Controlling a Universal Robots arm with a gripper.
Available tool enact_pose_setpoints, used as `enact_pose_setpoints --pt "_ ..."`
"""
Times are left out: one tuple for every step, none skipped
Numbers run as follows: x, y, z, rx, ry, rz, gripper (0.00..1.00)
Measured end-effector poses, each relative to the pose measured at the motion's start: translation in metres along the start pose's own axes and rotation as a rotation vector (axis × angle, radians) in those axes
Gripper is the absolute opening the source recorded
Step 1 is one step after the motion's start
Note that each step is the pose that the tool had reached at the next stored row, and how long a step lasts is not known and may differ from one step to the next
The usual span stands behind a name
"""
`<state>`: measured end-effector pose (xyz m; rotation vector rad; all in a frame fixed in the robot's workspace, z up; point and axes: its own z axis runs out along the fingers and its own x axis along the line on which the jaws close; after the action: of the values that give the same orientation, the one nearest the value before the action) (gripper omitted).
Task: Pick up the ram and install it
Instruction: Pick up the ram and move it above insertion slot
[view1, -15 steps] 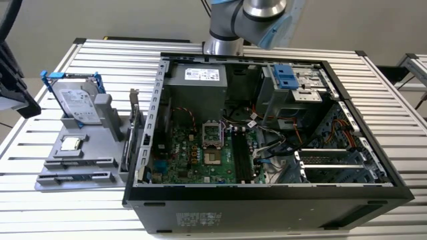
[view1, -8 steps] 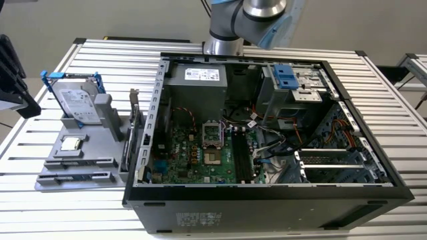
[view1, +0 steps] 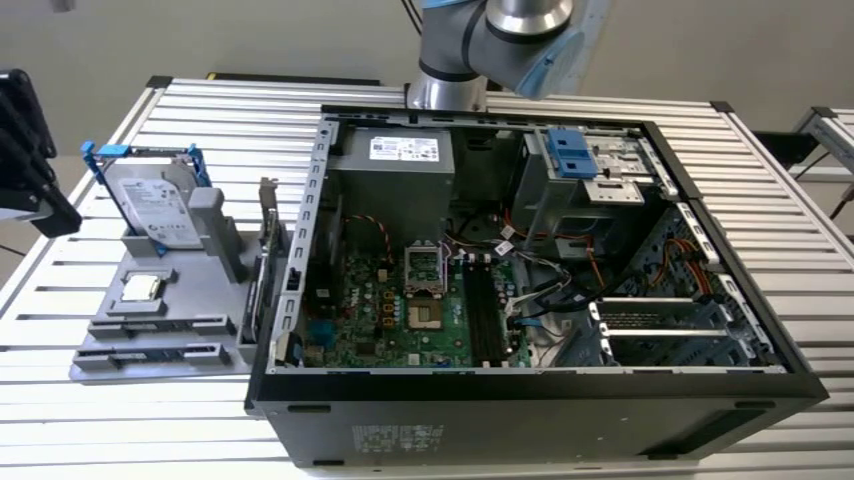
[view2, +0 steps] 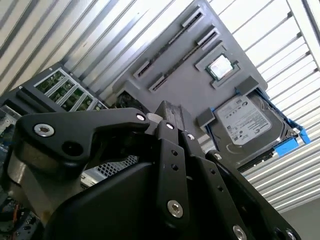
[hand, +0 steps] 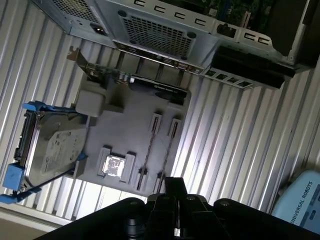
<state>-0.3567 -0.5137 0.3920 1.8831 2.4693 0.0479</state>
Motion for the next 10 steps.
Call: enact_pose_setpoints --pt "0.0000 0.0000 0.0000 0.0005 -0.0004 0.011 0.00" --pt "0.0000 0.0000 0.0000 0.0012 -0.0009 0.025 0.00" --pt "0.0000 0.0000 0.0000 0.0017 -0.0013 0.036 0.00" --pt "0.0000 0.0000 0.0000 0.0023 -0.0017 0.047 0.00" --pt "0.0000 0.0000 0.0000 0.0030 -0.0021 0.058 0.00" --pt "0.0000 0.0000 0.0000 0.0036 -0.0024 0.069 0.00" --pt "0.0000 0.0000 0.0000 0.0045 -0.0027 0.080 0.00" --pt "0.0000 0.0000 0.0000 0.0053 -0.0030 0.089 0.00" --pt "0.0000 0.0000 0.0000 0.0061 -0.0032 0.099 0.00" --pt "0.0000 0.0000 0.0000 0.0068 -0.0035 0.109 0.00"
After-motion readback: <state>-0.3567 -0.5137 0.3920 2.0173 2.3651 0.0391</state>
